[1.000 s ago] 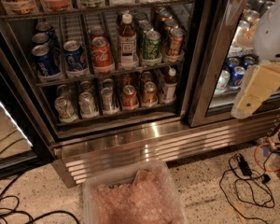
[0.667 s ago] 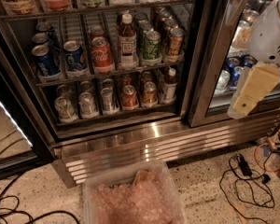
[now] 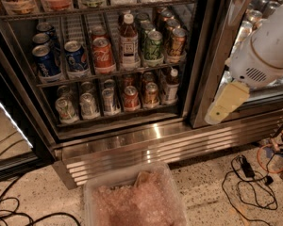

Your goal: Pick orange can from middle shelf of fridge

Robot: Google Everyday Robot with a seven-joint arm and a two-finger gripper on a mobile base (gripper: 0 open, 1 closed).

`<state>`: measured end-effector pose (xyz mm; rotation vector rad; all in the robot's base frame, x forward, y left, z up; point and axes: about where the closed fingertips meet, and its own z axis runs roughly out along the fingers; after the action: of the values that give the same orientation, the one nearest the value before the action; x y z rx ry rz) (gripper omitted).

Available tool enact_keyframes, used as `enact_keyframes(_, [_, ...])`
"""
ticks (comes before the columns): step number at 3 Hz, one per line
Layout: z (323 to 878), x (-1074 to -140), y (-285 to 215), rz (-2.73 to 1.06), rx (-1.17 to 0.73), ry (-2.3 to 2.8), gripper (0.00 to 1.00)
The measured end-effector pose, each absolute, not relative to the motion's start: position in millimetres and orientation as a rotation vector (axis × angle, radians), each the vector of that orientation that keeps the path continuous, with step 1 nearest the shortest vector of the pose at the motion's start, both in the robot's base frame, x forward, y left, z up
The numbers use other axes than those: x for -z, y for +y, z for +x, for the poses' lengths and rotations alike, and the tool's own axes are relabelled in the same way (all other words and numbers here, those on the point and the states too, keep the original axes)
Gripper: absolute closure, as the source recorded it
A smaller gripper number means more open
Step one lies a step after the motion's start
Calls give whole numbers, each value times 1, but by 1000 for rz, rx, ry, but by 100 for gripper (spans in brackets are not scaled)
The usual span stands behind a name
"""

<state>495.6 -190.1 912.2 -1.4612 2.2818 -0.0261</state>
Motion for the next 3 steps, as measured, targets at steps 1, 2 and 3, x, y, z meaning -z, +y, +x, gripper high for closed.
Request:
enact_keyframes(1, [498, -915, -189, -1362, 8, 2325, 0])
enact_keyframes(2, [498, -915, -189, -1361, 8, 2325, 0])
enact_keyframes(3, [505, -915, -189, -1271, -32, 2326, 0])
